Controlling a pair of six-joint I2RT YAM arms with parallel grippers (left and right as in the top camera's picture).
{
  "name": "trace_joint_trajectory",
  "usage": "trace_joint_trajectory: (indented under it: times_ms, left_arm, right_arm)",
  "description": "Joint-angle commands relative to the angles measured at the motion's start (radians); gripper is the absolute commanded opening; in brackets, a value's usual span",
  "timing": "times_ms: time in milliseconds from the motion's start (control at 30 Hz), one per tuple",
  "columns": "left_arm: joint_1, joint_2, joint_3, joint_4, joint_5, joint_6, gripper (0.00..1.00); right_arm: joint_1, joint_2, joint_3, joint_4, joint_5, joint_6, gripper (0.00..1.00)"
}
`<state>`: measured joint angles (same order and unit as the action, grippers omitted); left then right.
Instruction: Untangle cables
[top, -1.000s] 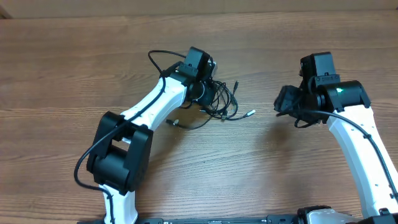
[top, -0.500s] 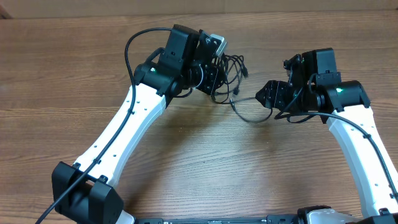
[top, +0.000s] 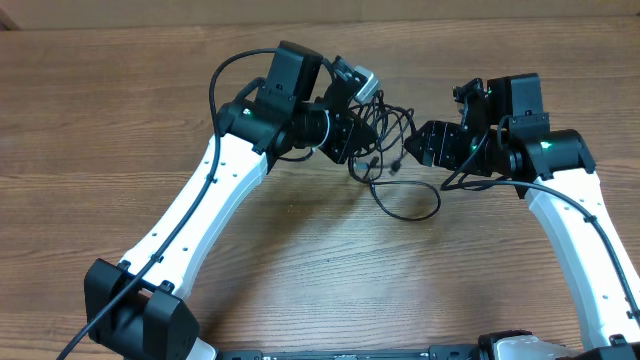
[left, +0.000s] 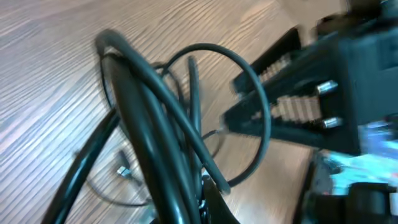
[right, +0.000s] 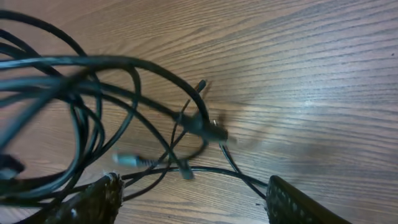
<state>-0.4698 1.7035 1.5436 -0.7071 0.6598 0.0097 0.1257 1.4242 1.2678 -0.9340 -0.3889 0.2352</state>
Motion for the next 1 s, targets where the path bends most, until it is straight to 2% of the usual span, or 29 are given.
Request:
trace_joint_trajectory:
  times_ms: [0, 67, 167, 500, 633, 967]
  left_arm:
    - [0.005, -0.004, 0.016, -0.05, -0.201, 0.054, 0.04]
    - [0.006, -0.004, 0.016, -0.107, -0.362, 0.054, 0.04]
    - [0.006, -0.004, 0.016, -0.147, -0.424, 0.055, 0.04]
    - [0.006, -0.004, 0.015, -0.171, -0.516, 0.053, 0.04]
    - [0.006, -0.004, 0.015, -0.138, -0.529, -0.014, 0.04]
    - [0.005, -0.012, 0.045, -0.107, -0.529, -0.017, 0.04]
  right_arm:
    - [-0.002, -0.002, 0.001, -0.006, -0.005, -0.004, 0.72]
    - [-0.002, -0.002, 0.001, -0.043, 0.004, -0.005, 0.72]
    - [-0.002, -0.002, 0.001, -0.097, 0.063, -0.005, 0.72]
    - [-0.003, -0.002, 0.001, -0.243, 0.262, -0.004, 0.72]
    - [-0.003, -0.002, 0.001, -0.254, 0.273, 0.0, 0.72]
    - [-0.002, -0.002, 0.001, -0.257, 0.273, -0.001, 0.76]
